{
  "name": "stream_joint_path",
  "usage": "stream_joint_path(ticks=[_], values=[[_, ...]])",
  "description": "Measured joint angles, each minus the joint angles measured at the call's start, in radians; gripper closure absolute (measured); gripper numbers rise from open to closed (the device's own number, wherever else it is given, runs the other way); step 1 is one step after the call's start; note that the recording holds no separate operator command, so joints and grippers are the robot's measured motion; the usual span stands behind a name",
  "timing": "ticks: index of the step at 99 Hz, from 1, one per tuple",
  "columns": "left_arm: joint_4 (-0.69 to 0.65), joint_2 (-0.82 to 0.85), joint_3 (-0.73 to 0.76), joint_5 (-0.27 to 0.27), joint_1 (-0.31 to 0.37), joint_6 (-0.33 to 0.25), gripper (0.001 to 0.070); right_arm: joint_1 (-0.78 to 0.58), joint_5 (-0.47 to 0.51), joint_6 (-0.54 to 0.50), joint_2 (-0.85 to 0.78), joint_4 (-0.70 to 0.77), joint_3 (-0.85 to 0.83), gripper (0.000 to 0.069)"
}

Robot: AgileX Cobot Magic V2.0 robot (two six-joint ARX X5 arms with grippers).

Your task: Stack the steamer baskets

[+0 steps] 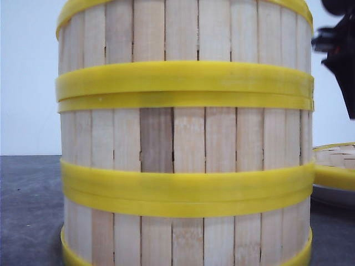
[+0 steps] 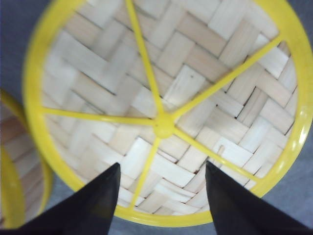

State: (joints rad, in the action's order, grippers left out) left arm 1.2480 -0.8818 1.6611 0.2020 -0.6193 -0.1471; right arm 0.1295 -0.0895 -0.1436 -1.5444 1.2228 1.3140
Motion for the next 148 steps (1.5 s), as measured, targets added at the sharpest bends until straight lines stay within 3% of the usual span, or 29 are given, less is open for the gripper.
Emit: stream_joint_path(ticks=[37,58,119,148], values=[[0.002,0.006,0.0,0.0,0.0,0.0,0.0076,0.015,0.008,0.006,-0.027,-0.032,0.0,0.0434],[0.001,0.006,0.0,0.001,0.0,0.0,0.0076,0.015,0.011,0.013,-0.063,0.013,0.0,0.0438],[0.001,0.006,0.0,0.001,0.0,0.0,0.0076,0.028,0.026,0.016,-0.107,-0.056,0.0,0.0452],[0.001,0.006,0.0,0.001,0.0,0.0,0.0076,0.028,0.034,0.018,-0.107,-0.049,0.001,0.056]])
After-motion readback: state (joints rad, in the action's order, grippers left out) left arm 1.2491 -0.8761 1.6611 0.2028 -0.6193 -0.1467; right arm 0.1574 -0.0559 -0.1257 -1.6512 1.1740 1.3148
